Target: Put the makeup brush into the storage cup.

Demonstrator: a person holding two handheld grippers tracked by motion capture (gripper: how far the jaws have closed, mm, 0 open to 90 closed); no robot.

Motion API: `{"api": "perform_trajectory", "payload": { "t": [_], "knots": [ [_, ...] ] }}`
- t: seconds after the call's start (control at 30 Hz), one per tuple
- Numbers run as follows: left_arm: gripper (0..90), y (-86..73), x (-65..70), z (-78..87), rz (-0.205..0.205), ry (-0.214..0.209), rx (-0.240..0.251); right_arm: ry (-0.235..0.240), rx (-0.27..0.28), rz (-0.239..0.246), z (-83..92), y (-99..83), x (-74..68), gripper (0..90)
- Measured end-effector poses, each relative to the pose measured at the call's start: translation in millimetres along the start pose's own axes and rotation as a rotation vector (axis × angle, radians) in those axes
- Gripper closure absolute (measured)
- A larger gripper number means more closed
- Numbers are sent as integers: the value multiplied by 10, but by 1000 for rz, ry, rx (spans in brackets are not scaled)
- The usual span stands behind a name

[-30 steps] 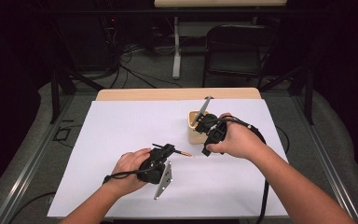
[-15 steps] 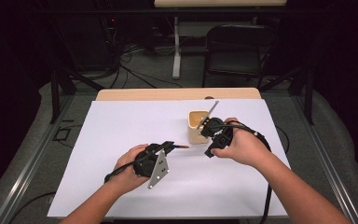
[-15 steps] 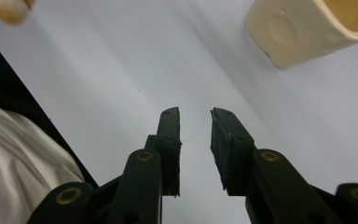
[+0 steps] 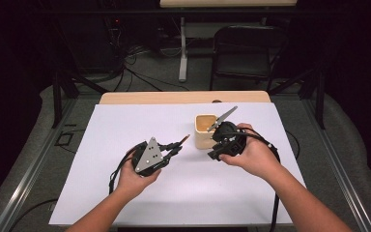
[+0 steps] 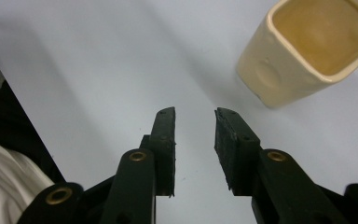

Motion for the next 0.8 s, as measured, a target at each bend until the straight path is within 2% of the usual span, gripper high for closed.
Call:
{"api": "perform_trajectory", "payload": {
  "t": [0.07,0.1,0.17,0.33,0.47,0.6,0.8],
  "knots": [
    [835,3,24,-17,60,-28,22,-1,42,-3,20,-2,4,681],
    [835,8,31,-26,82,-40,31,-2,76,-6,32,-5,4,681],
    [835,28,47,-38,125,-57,49,-7,109,-11,54,-22,6,681],
    [834,73,87,-66,216,-101,91,-8,206,-29,100,-62,6,675],
    [834,75,132,-107,237,-119,94,-19,277,-42,117,-74,6,679],
    [834,75,147,-134,264,-128,101,-12,363,-53,158,-68,-16,688],
    [835,70,156,-165,281,-126,95,35,493,-87,149,-37,-49,697]
  ]
}}
Point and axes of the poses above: each handheld gripper's, and its own axes: z roughly backward along the jaws, y roughly out of its top, x roughly to its right, the point moved 8 cm from there along -z, roughly forward along the jaws
